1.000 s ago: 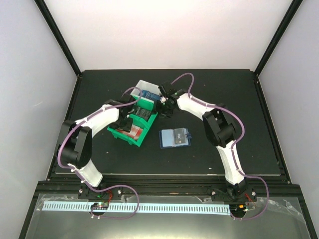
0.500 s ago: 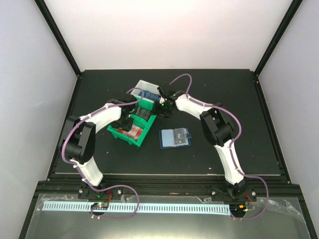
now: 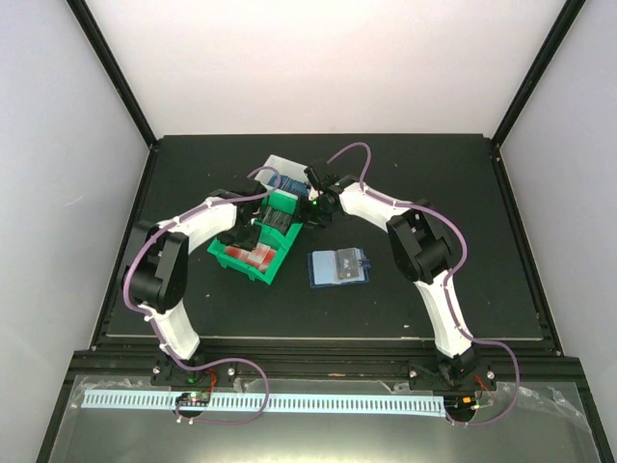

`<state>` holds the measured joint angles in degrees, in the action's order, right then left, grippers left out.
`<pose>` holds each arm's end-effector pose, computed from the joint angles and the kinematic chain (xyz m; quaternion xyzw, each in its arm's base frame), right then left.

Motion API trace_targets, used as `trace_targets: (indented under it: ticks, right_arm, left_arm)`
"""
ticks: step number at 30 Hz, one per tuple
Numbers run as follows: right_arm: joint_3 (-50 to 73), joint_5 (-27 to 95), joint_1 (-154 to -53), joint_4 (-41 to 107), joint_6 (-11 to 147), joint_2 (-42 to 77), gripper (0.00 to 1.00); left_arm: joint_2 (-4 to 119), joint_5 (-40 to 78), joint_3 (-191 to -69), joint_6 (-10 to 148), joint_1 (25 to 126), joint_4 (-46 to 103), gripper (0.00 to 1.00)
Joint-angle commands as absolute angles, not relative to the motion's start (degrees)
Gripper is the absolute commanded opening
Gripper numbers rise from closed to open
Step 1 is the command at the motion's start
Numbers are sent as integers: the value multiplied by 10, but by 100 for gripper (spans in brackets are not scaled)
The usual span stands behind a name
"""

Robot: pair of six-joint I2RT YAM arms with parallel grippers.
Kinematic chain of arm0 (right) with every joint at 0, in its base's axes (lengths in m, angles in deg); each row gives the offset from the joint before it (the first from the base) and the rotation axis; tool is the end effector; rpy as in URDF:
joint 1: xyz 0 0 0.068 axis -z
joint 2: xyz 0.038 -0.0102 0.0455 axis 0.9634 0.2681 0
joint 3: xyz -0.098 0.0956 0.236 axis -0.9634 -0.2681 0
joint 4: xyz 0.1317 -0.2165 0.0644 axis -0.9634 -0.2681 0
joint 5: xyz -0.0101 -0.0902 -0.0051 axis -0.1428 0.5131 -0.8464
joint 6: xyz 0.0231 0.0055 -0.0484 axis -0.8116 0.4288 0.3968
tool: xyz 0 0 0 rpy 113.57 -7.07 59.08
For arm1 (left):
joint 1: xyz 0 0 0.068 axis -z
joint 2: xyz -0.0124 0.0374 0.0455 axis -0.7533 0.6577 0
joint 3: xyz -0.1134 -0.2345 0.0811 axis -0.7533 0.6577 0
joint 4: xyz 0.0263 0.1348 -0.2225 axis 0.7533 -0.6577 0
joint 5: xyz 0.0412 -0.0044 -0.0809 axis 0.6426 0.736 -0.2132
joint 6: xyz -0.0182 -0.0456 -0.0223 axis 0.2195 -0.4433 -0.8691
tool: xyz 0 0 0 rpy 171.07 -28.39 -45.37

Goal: Put the credit cards into the card holder
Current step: Pick up the credit card from the storage box.

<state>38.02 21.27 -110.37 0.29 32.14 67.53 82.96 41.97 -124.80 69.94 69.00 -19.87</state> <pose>0.3880 0.2965 0.1548 0.0132 0.9544 0.2878 0.0782 0.3082 -0.1032 0.1794 0.0716 0.9856 0.1015 0.1145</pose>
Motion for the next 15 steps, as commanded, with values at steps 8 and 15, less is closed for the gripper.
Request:
trace_targets:
  ticks: [8,15]
  right_arm:
    - [377,225,-1103,-13,339,683,43]
    - [371,228,-1103,-12,340,679,43]
  left_arm:
    - [869,453,-1270,712,682,-183,30]
    - [850,450,-1281,713,666,-204,27]
